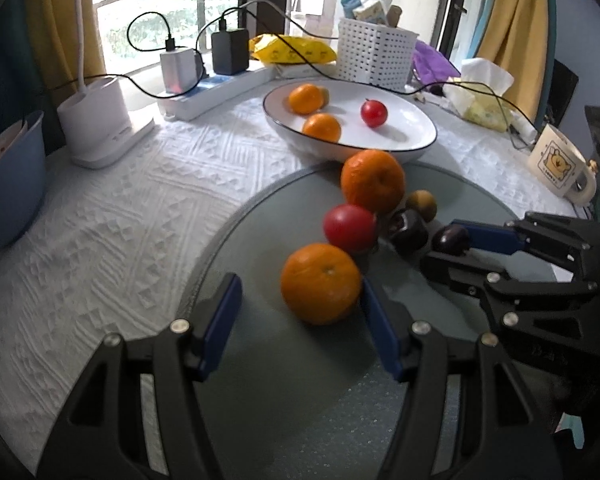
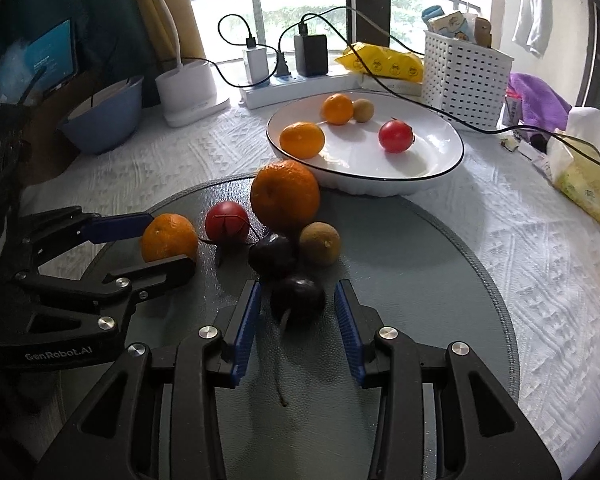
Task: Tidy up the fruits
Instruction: 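Grasp a dark plum with the right gripper while the left gripper approaches an orange, then carry the orange and dark plum to the white plate with both grippers, release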
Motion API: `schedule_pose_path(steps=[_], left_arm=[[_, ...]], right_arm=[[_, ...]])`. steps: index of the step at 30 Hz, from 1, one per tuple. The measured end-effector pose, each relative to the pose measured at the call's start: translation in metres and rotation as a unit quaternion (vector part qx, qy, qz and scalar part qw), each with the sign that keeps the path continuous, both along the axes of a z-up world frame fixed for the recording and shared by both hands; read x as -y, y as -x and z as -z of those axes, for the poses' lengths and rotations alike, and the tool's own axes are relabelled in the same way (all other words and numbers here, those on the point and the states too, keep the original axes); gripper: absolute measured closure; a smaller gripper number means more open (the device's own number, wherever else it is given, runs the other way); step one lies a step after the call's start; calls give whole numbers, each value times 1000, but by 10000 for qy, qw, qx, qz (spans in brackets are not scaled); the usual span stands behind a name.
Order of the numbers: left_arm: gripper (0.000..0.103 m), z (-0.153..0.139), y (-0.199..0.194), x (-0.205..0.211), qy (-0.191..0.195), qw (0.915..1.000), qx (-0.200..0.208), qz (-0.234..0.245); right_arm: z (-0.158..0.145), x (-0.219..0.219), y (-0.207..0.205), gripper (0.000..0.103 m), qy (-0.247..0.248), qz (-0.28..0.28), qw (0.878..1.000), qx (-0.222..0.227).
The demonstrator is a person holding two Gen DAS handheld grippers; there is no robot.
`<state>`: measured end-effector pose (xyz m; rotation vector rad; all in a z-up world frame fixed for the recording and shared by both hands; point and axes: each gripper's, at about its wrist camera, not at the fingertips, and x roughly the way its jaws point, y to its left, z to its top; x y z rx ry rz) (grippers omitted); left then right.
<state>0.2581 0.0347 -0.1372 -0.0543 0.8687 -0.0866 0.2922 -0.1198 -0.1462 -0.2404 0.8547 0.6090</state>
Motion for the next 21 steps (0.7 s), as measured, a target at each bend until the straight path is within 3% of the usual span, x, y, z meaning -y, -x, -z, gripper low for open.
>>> schedule_pose_path(steps=[3, 7, 18, 21], left_arm=[[48, 0, 1, 0, 37, 10000, 20, 47], [61, -2, 3, 6, -54, 9998, 84, 185], [62, -7, 15, 14, -132, 9994, 204, 235], [62, -11, 21, 17, 26, 9993, 203, 298]], right_arm=[[0, 0, 1, 73, 7, -4, 10000, 7], [0, 0, 3, 74, 32, -17, 10000, 38], [-9, 8, 17, 74, -15, 24, 9999, 143], [-12, 10, 22, 74, -37, 36, 9998, 194]])
